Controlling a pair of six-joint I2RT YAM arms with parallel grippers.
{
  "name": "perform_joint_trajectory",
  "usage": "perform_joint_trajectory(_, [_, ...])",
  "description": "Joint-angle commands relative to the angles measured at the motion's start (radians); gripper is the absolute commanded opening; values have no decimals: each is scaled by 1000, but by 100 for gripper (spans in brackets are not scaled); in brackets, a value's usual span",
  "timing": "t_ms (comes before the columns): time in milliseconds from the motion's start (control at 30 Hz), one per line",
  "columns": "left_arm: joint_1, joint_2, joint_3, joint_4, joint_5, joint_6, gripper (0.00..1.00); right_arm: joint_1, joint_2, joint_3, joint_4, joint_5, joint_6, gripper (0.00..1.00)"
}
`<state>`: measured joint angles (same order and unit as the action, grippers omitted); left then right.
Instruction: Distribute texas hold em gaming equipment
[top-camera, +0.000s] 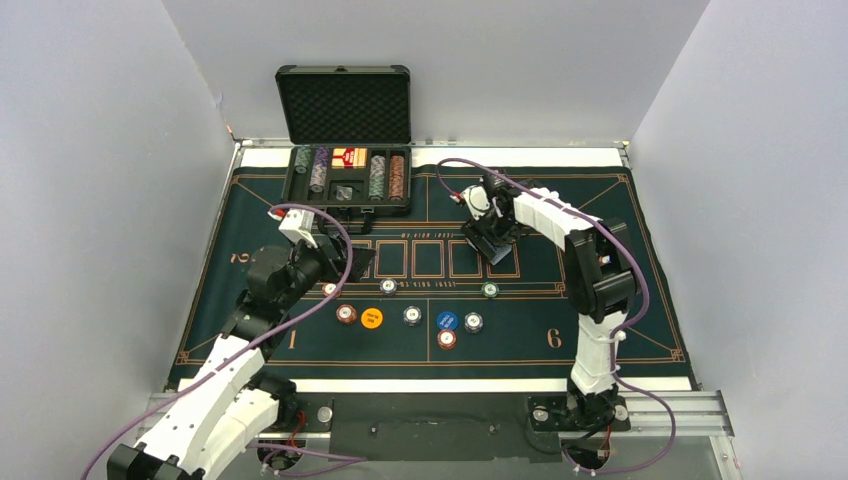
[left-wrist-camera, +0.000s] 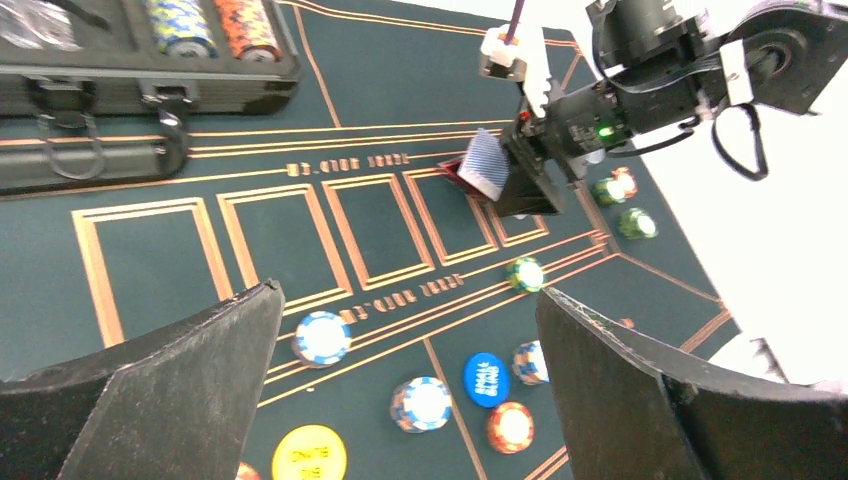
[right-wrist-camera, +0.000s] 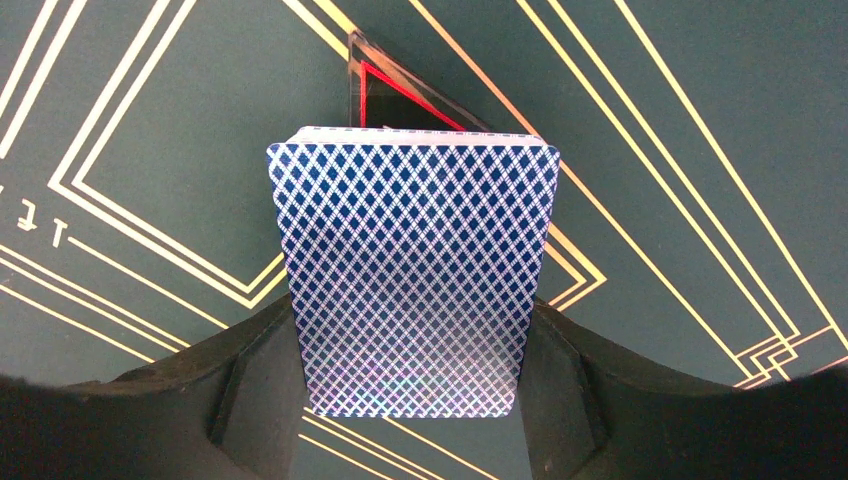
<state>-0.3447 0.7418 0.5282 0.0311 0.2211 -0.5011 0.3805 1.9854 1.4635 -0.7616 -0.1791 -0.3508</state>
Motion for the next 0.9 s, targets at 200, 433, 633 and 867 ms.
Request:
perform_joint_trajectory(200, [1, 194, -43, 416, 138, -430, 95, 4, -103, 52, -75, -21, -39, 9])
perform_joint_trajectory(433, [-43, 471, -6, 605, 182, -583, 92, 6, -141, 85, -164, -37, -69, 8])
perform_joint_trajectory(633, [-93, 705, 77, 747, 219, -683, 91, 24, -181, 104, -215, -54, -81, 8])
perform_joint_trajectory(867, [-126, 907, 128, 945, 254, -817, 89, 68, -228, 125, -266, -75, -86, 8])
